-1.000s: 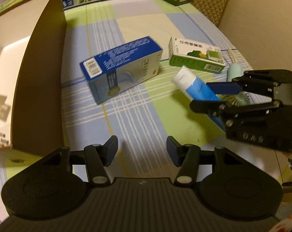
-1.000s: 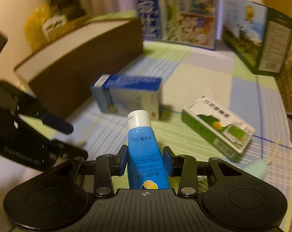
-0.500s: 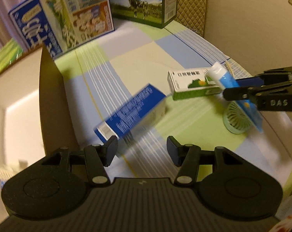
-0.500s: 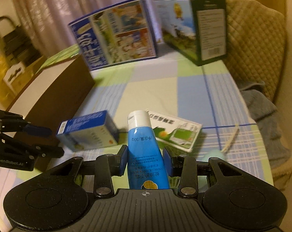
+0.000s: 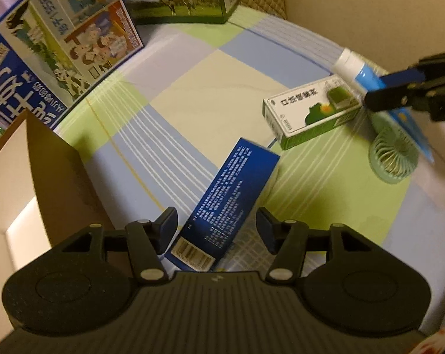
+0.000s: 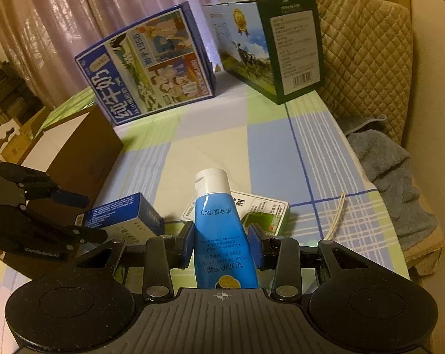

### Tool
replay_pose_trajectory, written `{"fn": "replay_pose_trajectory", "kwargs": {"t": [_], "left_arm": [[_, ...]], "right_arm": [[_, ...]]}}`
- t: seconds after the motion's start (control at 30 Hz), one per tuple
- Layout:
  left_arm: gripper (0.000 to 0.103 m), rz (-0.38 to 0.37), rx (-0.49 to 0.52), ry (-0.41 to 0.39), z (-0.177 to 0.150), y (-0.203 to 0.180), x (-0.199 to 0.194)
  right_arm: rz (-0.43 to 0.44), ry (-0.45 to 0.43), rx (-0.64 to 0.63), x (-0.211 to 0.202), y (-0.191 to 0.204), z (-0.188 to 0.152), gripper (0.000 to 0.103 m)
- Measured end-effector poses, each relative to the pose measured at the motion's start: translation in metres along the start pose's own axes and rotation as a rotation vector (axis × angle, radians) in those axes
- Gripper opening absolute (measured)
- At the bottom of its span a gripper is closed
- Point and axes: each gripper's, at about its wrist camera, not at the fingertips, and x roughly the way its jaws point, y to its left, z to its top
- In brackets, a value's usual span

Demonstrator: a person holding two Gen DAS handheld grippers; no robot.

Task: Organize rigid objects
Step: 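Tip up and grasp the blue medicine box with the left gripper while the right holds the tube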

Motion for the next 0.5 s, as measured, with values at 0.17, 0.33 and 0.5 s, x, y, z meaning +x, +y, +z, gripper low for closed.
{"fn": "replay_pose_trajectory", "kwargs": {"t": [0.17,0.33,0.5], "left_arm": [[0.047,-0.056,-0.021,0.015,0.0011,0.0028,0.0069],[0.041,-0.104,-0.084,0.023,0.0013,0.0012,0.0042],[0.038,-0.108,-0.224,0.050,-0.0001,0.0011,0.0016]], "right_arm": [[-0.009,0.011,0.007,0.0034,-0.0034,-0.0002,0.036],[-0.020,0.028,0.011,0.0074,-0.0054,-0.0014,0.036],[-0.019,0.032,0.011,0.0087,-0.0065,-0.0012,0.036]]}}
